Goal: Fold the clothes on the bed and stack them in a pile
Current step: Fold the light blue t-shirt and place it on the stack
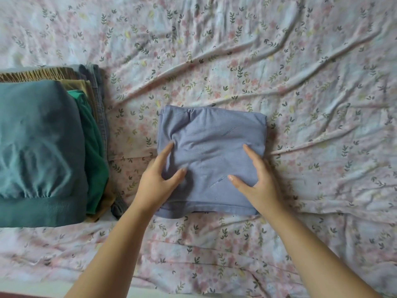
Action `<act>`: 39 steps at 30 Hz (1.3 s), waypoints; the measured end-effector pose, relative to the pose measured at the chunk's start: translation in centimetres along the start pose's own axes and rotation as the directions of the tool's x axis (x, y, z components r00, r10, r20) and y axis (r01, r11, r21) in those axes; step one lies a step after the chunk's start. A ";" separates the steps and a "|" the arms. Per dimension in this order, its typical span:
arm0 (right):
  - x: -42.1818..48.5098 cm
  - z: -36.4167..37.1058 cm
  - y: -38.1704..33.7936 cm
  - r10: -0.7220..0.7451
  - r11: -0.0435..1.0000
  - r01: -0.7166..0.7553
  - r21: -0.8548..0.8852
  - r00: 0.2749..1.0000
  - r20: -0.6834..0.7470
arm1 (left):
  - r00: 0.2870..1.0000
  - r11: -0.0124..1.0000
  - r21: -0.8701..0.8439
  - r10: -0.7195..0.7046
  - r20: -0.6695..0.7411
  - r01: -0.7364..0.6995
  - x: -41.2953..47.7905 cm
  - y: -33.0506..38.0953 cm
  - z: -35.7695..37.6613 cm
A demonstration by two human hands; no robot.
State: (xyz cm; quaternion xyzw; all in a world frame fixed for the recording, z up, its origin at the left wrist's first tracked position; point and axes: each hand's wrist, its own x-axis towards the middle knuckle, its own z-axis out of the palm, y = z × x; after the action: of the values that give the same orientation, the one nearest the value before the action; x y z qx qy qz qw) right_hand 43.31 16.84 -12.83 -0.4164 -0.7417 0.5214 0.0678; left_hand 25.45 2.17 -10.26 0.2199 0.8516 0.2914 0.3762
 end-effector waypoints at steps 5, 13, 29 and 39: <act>0.2 0.6 -1.3 0.079 0.987 -0.075 0.143 0.997 -0.025 | 0.999 0.986 -0.165 0.008 0.045 -0.001 0.2 1.0 0.2; -2.9 -3.5 -5.3 0.040 0.998 -0.039 0.050 0.999 -0.024 | 0.992 0.960 -0.267 0.050 -0.118 -0.080 -5.0 5.0 -0.5; -15.7 5.6 -20.3 -0.189 0.981 0.190 -0.034 0.981 0.044 | 0.919 0.946 -0.320 -0.082 -0.386 -0.050 -21.8 -2.5 -13.2; -18.0 17.7 -29.0 -0.236 0.971 0.236 0.034 0.972 -0.011 | 0.917 0.980 -0.157 0.047 -0.396 -0.119 -23.2 -9.6 -26.7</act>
State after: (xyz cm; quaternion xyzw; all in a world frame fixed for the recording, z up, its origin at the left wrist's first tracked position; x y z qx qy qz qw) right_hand 29.56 -11.41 9.27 -0.3257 -0.7766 0.5209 0.1393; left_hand 17.79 -27.45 9.89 0.1590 0.8699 0.4199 0.2043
